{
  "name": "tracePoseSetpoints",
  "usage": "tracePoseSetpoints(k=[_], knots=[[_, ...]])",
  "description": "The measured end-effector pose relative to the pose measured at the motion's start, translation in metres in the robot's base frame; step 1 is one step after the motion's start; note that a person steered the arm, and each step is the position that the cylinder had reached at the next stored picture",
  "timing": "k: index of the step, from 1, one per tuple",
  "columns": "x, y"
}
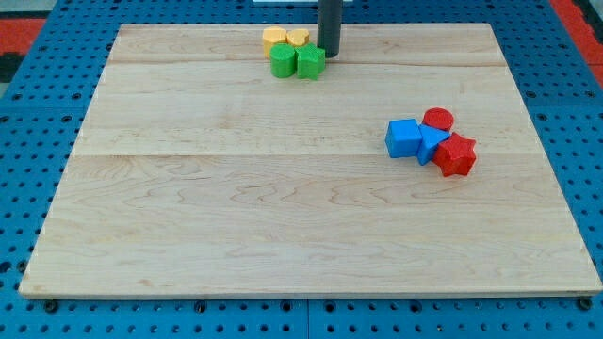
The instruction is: Push the green star towards the top left
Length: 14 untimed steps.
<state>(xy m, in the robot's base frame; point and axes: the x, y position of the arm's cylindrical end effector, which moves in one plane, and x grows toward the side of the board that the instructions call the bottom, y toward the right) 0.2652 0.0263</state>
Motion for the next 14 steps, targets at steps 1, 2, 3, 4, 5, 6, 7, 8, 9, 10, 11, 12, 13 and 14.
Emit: tracePoseSetpoints(k=[1, 2, 3, 4, 5, 6, 7, 8, 9, 10, 11, 12, 13, 14], knots=[[0.022, -0.017], [-0.004, -0.005], [-0.021, -0.014], [-0.012, -0.051], [0.002, -0.087], [0.005, -0.058], [0.007, -0.055], [0.009, -0.051], [0.004, -0.016], [0.004, -0.009], [0.022, -0.009], [0.075, -0.018], [0.089, -0.07], [0.092, -0.11]])
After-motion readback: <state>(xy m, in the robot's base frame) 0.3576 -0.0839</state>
